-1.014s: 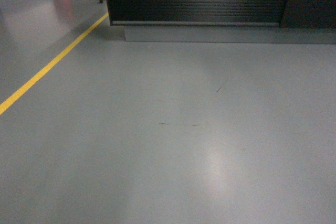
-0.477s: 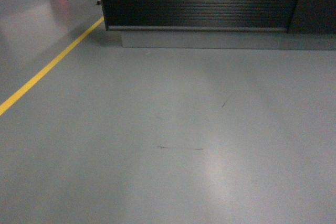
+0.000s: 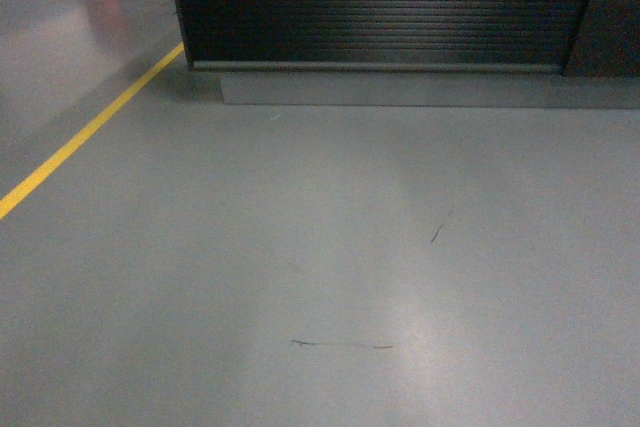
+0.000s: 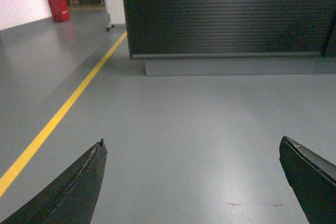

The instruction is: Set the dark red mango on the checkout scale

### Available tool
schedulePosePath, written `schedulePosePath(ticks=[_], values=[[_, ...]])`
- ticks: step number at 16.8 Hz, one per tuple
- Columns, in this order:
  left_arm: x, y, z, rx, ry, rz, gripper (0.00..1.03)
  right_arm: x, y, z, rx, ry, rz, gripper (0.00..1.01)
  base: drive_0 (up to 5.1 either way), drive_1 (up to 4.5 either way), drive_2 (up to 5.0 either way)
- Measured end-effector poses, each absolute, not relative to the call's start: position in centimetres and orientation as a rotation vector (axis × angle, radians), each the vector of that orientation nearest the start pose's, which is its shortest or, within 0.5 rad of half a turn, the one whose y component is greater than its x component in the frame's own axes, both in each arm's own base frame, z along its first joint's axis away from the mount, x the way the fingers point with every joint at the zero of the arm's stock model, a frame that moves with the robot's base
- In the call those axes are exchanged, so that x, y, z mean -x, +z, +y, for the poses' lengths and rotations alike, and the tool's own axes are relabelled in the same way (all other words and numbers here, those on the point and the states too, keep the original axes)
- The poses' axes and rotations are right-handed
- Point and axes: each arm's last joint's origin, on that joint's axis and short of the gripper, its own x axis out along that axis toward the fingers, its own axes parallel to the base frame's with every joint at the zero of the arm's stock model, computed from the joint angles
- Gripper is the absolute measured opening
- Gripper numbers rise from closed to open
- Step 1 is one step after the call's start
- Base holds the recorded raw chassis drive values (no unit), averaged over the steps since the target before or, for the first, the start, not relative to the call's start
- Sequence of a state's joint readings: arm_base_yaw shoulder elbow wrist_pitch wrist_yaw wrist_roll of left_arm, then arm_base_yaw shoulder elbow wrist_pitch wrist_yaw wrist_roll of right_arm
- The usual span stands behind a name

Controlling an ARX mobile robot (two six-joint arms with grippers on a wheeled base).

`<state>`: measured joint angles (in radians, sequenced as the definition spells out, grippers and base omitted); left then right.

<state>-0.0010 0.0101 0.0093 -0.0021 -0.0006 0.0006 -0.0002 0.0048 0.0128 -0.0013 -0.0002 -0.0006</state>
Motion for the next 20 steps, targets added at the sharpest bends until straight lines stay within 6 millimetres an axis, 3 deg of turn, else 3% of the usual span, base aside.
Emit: schedulePosePath(ticks=[20], values=[[-9.78, 16.54, -0.01, -0.001, -0.002, 0.006, 0.98, -9.72, 16.68, 0.00, 0.001, 0.000, -0.001, 0.98, 0.1, 4.39, -4.3]])
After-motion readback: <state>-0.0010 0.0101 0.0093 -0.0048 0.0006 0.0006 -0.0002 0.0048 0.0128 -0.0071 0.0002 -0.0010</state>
